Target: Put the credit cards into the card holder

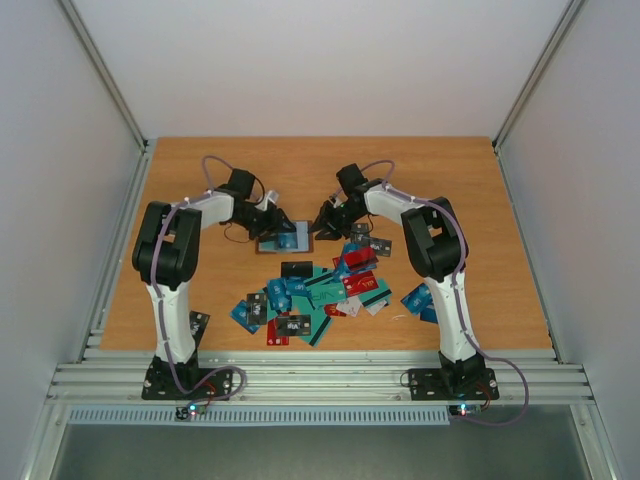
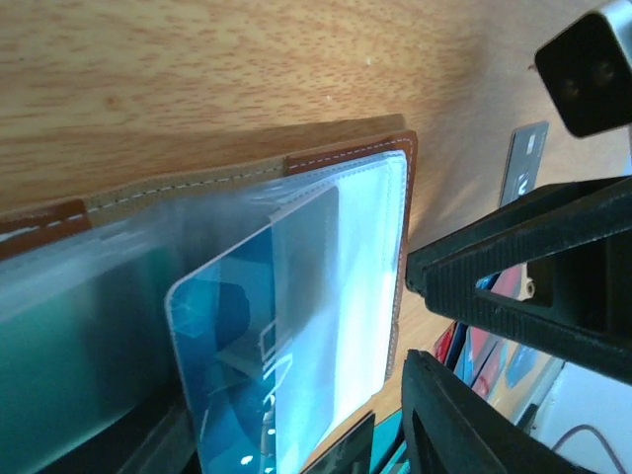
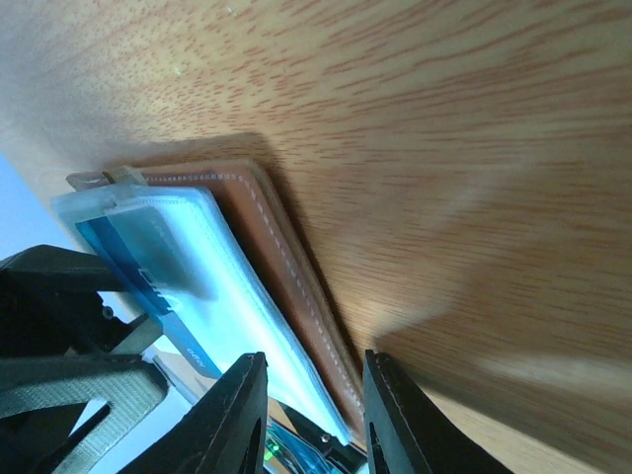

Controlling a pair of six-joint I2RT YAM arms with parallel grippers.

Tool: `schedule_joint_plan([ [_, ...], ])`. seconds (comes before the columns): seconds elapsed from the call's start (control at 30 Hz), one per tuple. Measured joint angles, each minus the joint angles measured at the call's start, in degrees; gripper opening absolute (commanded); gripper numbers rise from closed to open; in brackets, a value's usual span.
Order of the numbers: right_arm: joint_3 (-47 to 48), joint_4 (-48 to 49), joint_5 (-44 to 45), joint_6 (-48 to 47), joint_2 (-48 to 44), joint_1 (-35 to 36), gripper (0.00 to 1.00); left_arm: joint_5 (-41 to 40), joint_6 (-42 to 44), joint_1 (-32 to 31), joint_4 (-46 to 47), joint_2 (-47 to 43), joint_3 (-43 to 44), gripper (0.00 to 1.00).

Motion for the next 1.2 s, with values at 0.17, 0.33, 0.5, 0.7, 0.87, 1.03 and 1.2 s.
schedule_joint_plan([
  [0.17,0.1,-0.1,-0.2,0.0,0.1,0.0,0.29,-2.0,2.4,-0.2,-6.1,0.0,3.1,0.79],
  [0.33,0.2,-0.1,-0.7,0.0,0.3,0.0,0.29,-3.8,3.7,-0.8,-9.8,-0.4,5.8,0.99],
  [0.5,0.5,-0.1,-1.1,0.1,0.6,0.0,0.29,-7.1,4.4,-1.6,-12.4,-0.5,7.0,0.99],
  [0.7,0.9,-0.1,-1.8,0.1,1.0,0.0,0.29,-12.9,5.0,-2.7,-16.2,-0.9,8.2,0.99],
  [0.87,1.7,-0.2,-2.4,0.1,1.5,0.1,0.29,-17.4,5.8,-3.7,-19.5,-0.9,9.6,0.99],
  [1.03,2.2,-0.2,-2.6,0.1,1.9,0.7,0.29,-22.4,6.0,-4.7,-23.2,-0.9,11.2,0.99],
  [1.2,2.3,-0.2,-2.6,0.0,2.0,1.2,0.29,-26.9,6.8,-4.9,-27.4,-0.9,14.1,0.99],
])
